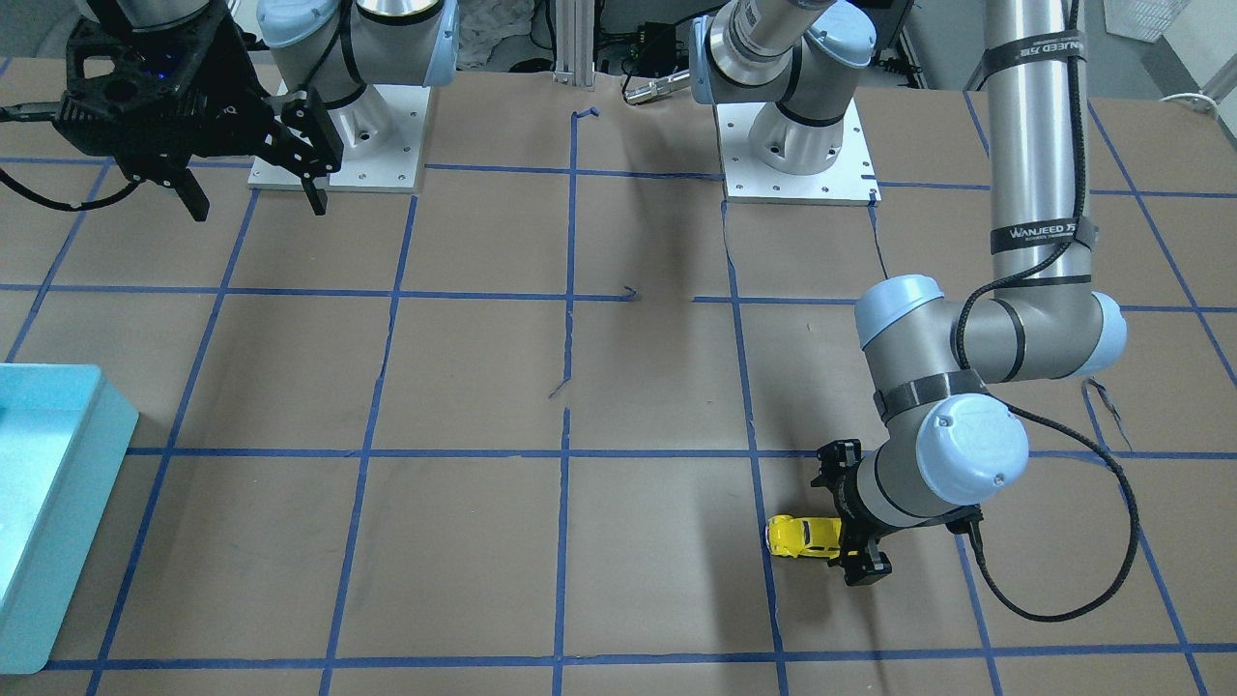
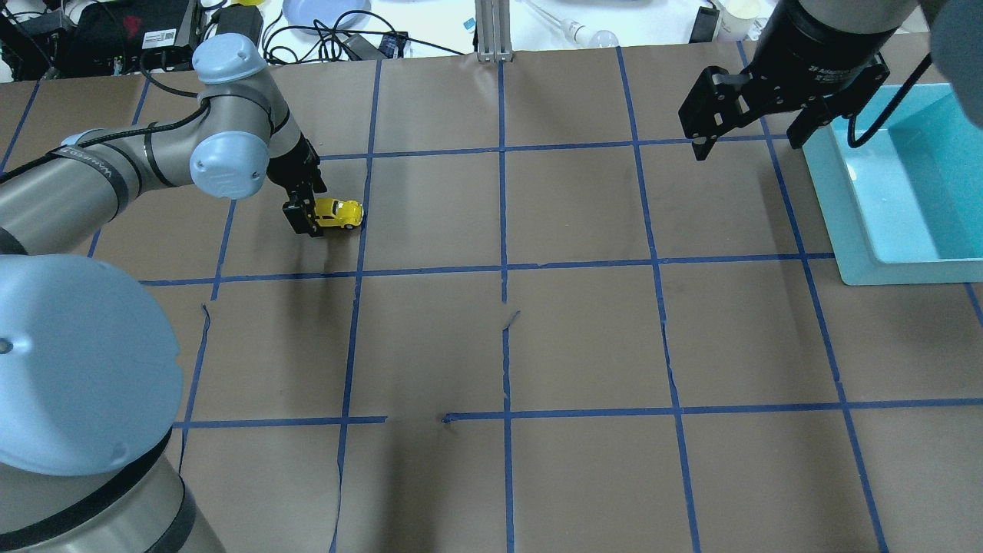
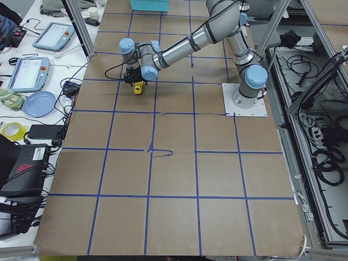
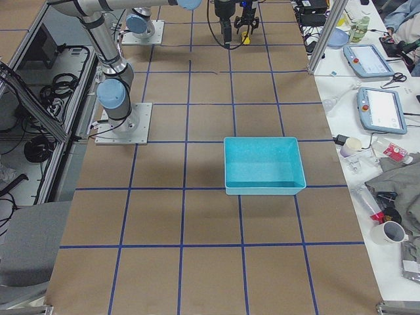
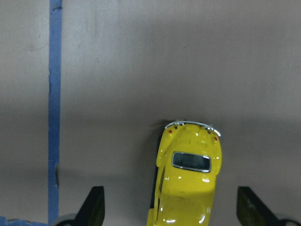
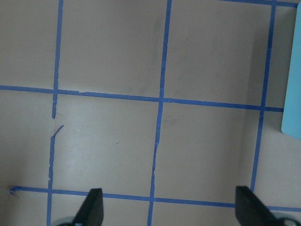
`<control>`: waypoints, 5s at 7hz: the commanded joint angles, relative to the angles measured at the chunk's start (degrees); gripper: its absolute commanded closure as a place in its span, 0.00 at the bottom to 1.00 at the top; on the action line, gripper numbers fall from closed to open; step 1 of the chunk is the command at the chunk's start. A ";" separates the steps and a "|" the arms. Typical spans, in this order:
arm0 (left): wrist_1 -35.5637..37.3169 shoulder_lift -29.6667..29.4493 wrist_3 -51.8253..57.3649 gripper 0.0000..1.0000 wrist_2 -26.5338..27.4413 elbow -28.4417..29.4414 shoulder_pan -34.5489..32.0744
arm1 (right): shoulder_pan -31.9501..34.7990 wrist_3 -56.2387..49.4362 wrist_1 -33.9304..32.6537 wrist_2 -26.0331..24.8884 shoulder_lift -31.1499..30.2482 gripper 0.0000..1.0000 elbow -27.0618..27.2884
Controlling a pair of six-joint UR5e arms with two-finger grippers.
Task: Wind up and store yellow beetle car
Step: 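Drag the held car backward along the table with the left gripper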
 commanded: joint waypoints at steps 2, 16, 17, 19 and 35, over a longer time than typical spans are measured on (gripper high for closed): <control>-0.10 -0.27 3.27 0.00 -0.23 -0.18 -0.32 | 0.04 0.27 0.21 -0.01 -0.06 0.00 0.00; 0.07 -1.23 11.18 1.00 -11.13 1.14 -1.65 | -0.14 -0.35 0.21 -0.01 0.03 0.00 0.09; 0.42 -1.23 12.84 1.00 -7.82 1.05 -1.30 | 0.04 0.09 0.13 -0.01 0.03 0.00 0.09; 0.42 -1.23 13.03 1.00 -6.47 1.23 -1.12 | -0.05 -0.35 0.21 -0.01 0.03 0.00 0.09; 0.42 -1.14 21.72 1.00 -2.07 1.58 14.96 | -0.14 -0.35 -0.14 -0.01 0.03 0.00 0.09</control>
